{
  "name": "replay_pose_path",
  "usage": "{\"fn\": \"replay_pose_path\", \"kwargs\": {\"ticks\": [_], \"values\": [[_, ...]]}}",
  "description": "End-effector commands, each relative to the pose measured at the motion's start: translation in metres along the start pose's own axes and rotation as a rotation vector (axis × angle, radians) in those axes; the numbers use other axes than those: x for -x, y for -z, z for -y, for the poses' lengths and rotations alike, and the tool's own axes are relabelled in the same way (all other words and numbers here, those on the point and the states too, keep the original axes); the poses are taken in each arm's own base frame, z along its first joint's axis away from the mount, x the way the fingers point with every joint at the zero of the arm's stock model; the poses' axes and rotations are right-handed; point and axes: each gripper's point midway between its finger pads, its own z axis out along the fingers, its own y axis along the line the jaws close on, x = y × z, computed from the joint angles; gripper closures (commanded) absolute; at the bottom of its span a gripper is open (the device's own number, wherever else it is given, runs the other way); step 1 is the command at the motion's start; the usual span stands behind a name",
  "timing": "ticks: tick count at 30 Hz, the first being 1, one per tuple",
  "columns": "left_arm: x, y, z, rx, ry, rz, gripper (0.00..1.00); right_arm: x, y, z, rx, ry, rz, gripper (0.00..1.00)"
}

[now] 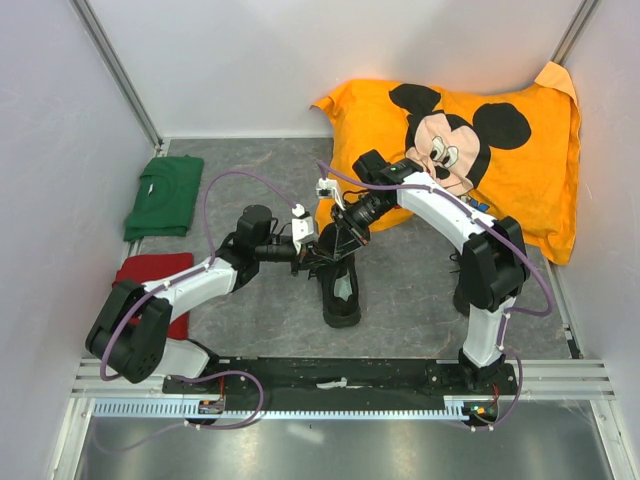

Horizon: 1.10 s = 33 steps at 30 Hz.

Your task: Tie the shoes

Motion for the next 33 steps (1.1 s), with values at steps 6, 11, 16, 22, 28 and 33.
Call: {"fn": "replay_pose_path", "kwargs": {"ticks": [6, 11, 16, 22, 28, 33], "values": [[0.023, -0.001, -0.007, 0.004, -0.062, 0.047, 0.94, 0.008, 0.005, -0.005, 0.002, 0.067, 0.02, 1.0], [0.012, 0.011, -0.01, 0.043, -0.078, -0.014, 0.52, 0.006, 0.006, -0.002, -0.023, 0.08, 0.014, 1.0], [0.009, 0.046, -0.031, 0.1, -0.153, -0.071, 0.44, 0.009, 0.006, -0.002, -0.039, 0.079, 0.027, 1.0], [-0.039, 0.071, -0.071, -0.004, -0.3, -0.275, 0.44, 0.015, 0.008, 0.0, -0.052, 0.089, 0.05, 1.0], [-0.048, 0.056, -0.105, -0.122, -0.387, -0.316, 0.43, 0.014, 0.008, 0.0, -0.06, 0.08, 0.044, 1.0], [-0.082, 0.042, -0.1, -0.244, -0.341, -0.385, 0.4, 0.012, 0.008, 0.002, -0.064, 0.069, 0.041, 1.0]]}}
